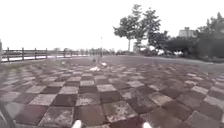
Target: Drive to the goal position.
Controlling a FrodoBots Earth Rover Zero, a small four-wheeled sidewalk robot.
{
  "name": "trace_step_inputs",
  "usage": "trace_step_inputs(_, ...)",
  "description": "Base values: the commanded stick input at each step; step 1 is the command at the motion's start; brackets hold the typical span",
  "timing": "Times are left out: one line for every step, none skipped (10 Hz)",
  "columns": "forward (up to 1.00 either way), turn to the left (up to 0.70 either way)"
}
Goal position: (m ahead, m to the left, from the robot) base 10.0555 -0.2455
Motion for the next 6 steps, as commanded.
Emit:
trace_step_inputs(0.85,-0.33)
trace_step_inputs(0.85,-0.33)
trace_step_inputs(0.85,-0.33)
trace_step_inputs(0.85,-0.33)
trace_step_inputs(0.85,-0.14)
trace_step_inputs(0.85,-0.04)
